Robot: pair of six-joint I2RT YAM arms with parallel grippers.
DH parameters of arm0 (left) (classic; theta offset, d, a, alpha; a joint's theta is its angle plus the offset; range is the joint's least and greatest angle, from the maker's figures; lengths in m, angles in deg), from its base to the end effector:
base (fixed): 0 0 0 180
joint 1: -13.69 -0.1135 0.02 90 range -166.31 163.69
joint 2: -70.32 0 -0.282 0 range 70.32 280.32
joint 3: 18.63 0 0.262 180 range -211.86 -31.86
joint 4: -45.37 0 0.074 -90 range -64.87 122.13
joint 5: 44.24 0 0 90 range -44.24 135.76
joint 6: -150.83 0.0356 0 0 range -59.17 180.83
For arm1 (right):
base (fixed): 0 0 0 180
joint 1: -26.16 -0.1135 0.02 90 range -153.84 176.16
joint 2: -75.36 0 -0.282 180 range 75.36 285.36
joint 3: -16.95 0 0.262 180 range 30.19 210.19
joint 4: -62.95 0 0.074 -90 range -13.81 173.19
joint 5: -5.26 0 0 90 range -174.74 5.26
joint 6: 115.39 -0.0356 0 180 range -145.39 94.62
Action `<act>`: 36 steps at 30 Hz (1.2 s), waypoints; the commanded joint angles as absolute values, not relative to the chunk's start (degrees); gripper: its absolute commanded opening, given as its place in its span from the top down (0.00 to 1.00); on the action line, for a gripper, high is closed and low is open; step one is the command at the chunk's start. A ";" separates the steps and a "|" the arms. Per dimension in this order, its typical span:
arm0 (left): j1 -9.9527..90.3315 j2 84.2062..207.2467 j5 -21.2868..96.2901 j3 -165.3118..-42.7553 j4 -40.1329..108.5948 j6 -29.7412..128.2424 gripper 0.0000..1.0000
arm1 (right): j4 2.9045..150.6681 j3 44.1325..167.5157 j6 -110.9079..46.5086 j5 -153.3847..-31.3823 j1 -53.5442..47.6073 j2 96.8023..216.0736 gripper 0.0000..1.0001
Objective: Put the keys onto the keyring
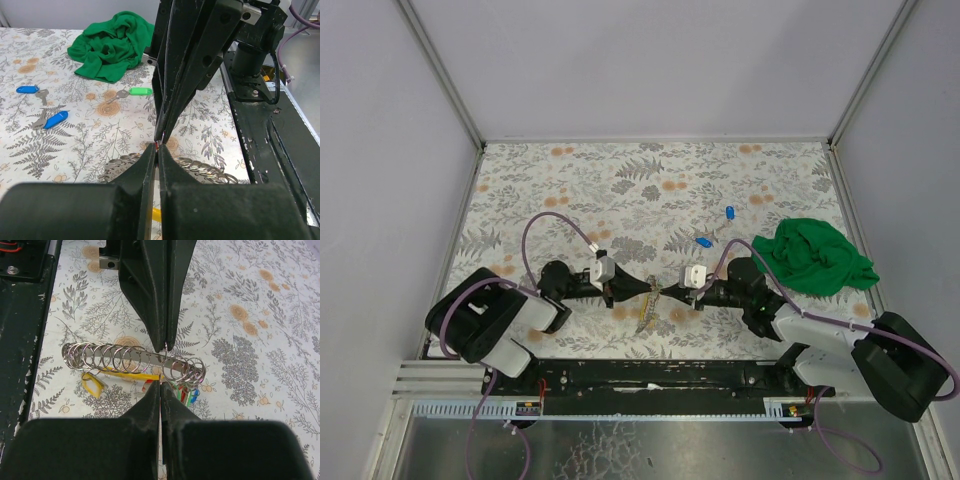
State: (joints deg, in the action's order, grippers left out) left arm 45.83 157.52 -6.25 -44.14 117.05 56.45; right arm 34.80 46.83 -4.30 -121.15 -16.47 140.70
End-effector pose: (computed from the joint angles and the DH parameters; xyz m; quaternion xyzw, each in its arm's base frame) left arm 0.1755 -0.1434 0.1811 0.4646 0.4803 -0.4834 0.5655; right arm 0.1458 0.1629 0.2047 -0.5517 0.4968 0.3477 0.5726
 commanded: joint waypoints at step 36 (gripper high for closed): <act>45.51 158.32 -6.64 -45.37 123.16 56.22 1.00 | 30.99 48.62 -7.12 -122.97 -16.12 141.80 1.00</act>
